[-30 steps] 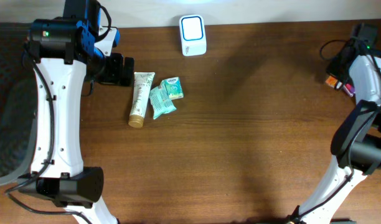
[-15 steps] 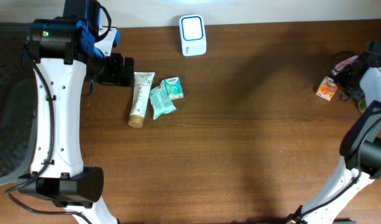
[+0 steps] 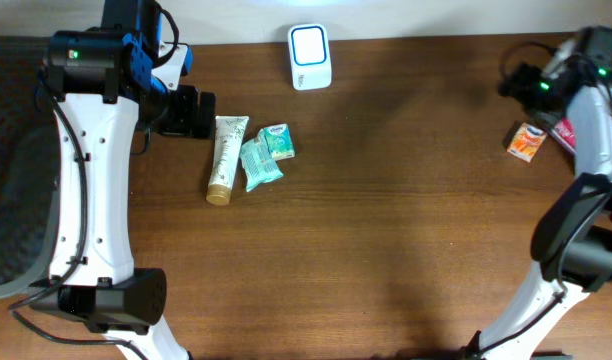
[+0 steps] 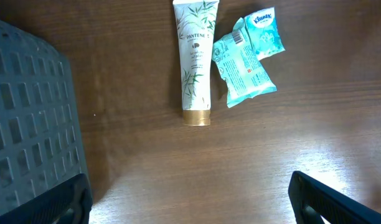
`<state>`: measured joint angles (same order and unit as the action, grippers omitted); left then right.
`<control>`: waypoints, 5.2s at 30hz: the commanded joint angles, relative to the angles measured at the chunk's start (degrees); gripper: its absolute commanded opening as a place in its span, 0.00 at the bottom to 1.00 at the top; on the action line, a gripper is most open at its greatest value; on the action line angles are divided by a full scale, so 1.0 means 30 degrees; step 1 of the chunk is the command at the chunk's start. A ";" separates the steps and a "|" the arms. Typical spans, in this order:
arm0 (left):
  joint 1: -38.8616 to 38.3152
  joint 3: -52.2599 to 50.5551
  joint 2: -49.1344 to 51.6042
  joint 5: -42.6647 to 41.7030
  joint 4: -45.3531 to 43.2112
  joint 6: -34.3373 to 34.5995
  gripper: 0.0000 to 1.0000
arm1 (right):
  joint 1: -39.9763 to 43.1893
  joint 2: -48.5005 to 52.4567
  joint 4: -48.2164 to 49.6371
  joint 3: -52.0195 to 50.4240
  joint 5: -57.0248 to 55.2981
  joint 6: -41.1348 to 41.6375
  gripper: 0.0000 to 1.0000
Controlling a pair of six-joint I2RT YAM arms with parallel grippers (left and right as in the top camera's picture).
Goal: Scan the item barcode
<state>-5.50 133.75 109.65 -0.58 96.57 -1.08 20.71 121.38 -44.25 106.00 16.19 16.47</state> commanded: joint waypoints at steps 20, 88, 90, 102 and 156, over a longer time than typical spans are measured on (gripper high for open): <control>-0.0022 0.0029 -0.0168 0.0131 -0.0007 -0.0226 0.99 | -1.5059 0.3738 0.3927 -0.0102 0.0597 -0.1093 0.93; -0.0022 0.0029 -0.0168 0.0131 -0.0007 -0.0226 0.99 | -1.4695 0.5042 -0.9326 0.7563 -0.7643 -0.0911 0.95; -0.0022 0.0029 -0.0168 0.0131 -0.0015 -0.0226 0.99 | -1.5293 0.5253 -0.8684 0.7337 -0.8094 -0.0874 0.99; -0.0022 0.0036 -0.0168 0.0131 -0.0015 -0.0226 0.99 | -1.5671 0.7038 -0.8510 0.6892 -0.9712 0.1064 0.28; -0.0022 0.0029 -0.0168 0.0131 -0.0015 -0.0226 0.99 | -1.0229 0.5275 -0.9624 0.4226 0.5362 -0.6186 0.56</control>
<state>-5.50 133.75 109.65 -0.56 96.55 -1.08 -7.40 138.69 -74.04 117.95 34.94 -1.89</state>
